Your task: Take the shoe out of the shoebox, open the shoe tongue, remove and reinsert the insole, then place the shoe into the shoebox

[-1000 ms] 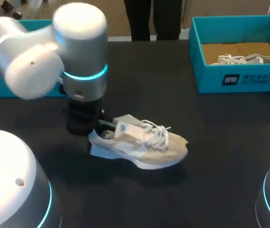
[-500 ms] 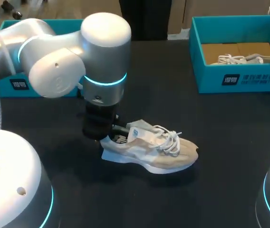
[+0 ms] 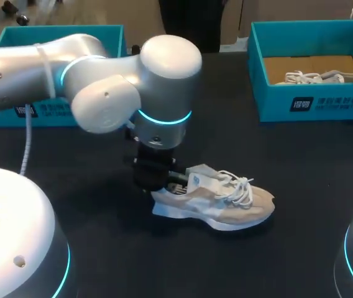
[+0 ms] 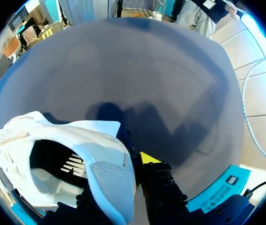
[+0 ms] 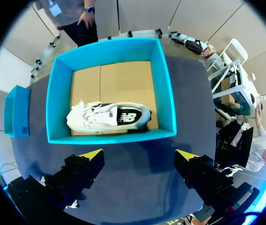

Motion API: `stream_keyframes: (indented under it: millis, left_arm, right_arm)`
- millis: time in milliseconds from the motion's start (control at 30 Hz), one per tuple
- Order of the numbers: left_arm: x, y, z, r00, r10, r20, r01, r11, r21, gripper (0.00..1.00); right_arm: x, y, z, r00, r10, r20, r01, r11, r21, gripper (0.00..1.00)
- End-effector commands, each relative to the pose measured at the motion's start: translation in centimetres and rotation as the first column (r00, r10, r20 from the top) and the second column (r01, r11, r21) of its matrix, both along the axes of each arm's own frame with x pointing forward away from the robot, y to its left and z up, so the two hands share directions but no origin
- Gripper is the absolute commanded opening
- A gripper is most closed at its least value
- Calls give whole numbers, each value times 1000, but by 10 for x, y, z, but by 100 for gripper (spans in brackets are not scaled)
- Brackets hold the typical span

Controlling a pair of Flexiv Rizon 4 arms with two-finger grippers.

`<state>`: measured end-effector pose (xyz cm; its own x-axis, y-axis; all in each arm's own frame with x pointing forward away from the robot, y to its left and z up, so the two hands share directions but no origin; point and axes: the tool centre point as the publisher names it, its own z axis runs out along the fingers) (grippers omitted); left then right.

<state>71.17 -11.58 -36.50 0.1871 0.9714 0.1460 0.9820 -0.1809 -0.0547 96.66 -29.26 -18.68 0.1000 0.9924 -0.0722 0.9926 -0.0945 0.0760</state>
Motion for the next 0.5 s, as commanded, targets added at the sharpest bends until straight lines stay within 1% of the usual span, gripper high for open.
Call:
stream_keyframes:
  millis: [33, 267, 500]
  left_arm:
    - [2, -23, -9, 1000, -10, 6, 10, 999, 31, 0]
    - [-3, -43, -20, 1000, -29, 8, 28, 999, 36, 0]
    - [-3, -53, -26, 1000, -24, 17, 23, 999, 48, 0]
  right_arm:
    - [-1, 0, 0, 1000, -1, 1, 1, 1000, -1, 100]
    - [-1, 0, 0, 1000, -1, 1, 1, 1000, -1, 100]
    - [-1, 0, 0, 1000, -1, 1, 1, 1000, -1, 100]
